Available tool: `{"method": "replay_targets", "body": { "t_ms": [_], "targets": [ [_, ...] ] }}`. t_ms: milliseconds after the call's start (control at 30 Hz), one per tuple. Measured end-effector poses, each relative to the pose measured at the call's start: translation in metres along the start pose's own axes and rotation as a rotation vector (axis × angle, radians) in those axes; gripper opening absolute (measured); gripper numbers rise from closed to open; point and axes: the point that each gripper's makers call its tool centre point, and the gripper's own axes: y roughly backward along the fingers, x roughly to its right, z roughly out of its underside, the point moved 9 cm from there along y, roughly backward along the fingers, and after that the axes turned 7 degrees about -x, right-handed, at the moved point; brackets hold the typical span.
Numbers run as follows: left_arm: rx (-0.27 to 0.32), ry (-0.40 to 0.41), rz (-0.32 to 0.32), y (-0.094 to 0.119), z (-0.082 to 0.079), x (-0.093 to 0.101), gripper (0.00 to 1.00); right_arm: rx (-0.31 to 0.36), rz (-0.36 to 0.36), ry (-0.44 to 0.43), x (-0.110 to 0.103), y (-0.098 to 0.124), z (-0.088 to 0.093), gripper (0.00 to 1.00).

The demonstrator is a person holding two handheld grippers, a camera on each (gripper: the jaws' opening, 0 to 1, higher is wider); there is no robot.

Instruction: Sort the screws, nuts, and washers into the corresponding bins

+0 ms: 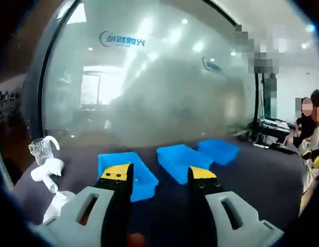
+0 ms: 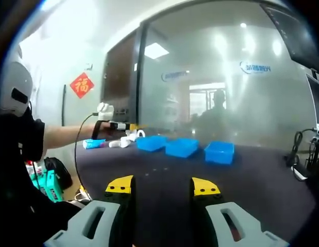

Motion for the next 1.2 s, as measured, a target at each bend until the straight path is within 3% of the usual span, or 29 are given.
{"method": "replay_targets", "body": {
  "t_ms": [267, 400, 467, 533, 767, 933, 1200],
  "targets": [
    [0.060, 0.014, 0.066, 0.056, 0.009, 0.027, 0.41, 0.003, -0.017, 0.005, -0.003, -0.004, -0.001, 0.38],
    [0.067, -0.001, 0.102, 0.080, 0.016, 0.033, 0.41, 0.004, -0.027, 0.010, -0.005, -0.007, -0.003, 0.38],
    [0.047, -0.049, 0.144, 0.091, 0.021, 0.041, 0.41, 0.007, -0.030, 0.012, -0.005, -0.008, -0.004, 0.38],
    [0.053, -0.017, 0.185, 0.102, 0.027, 0.048, 0.41, 0.009, -0.030, 0.015, -0.004, -0.008, -0.006, 0.38],
    [0.028, -0.080, 0.195, 0.136, 0.052, 0.059, 0.42, 0.023, -0.004, 0.022, 0.006, -0.004, -0.014, 0.38],
    [-0.009, -0.069, 0.211, 0.155, 0.069, 0.058, 0.42, 0.021, 0.012, 0.024, 0.013, -0.002, -0.016, 0.38],
    [-0.028, -0.078, 0.204, 0.167, 0.076, 0.057, 0.41, -0.011, -0.026, 0.043, 0.007, -0.013, -0.013, 0.38]
  ]
}}
